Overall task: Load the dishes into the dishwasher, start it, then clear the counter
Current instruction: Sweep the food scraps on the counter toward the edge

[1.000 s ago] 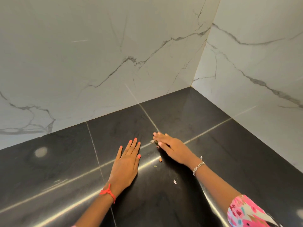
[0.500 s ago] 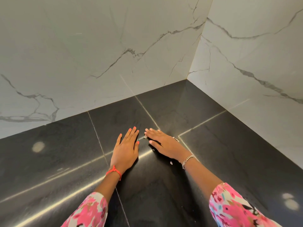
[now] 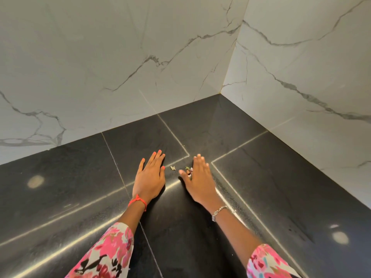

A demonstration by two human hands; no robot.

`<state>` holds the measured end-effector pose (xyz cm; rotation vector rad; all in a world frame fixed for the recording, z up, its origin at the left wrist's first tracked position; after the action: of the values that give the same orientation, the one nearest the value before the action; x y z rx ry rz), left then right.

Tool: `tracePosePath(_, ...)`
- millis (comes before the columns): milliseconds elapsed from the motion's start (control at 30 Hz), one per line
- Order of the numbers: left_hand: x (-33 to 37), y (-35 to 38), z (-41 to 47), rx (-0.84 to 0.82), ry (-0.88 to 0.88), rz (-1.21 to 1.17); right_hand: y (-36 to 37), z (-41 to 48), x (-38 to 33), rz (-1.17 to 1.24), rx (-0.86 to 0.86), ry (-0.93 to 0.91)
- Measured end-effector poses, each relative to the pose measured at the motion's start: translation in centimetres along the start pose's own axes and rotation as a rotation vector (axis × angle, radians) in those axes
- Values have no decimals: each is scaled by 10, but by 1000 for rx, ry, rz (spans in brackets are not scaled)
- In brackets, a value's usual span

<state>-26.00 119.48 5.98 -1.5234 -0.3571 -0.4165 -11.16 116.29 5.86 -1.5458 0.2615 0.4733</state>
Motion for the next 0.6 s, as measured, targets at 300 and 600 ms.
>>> tracePosePath(300, -1, -1, 1, 15, 7, -20, 20, 14, -57, -88, -54, -336)
tracePosePath(600, 0, -2, 0, 24, 6, -7, 4, -36, -35, -118, -85, -392)
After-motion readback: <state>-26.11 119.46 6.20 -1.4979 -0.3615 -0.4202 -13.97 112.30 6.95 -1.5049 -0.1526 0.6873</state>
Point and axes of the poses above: each hand's wrist, its own z-axis towards the middle knuckle, its own y-axis out of the palm, x = y × z, the point moved 8 cm from there along z, towards the middle knuckle, and after that the axes turned 11 degrees about -y, right-handed, at the moved point
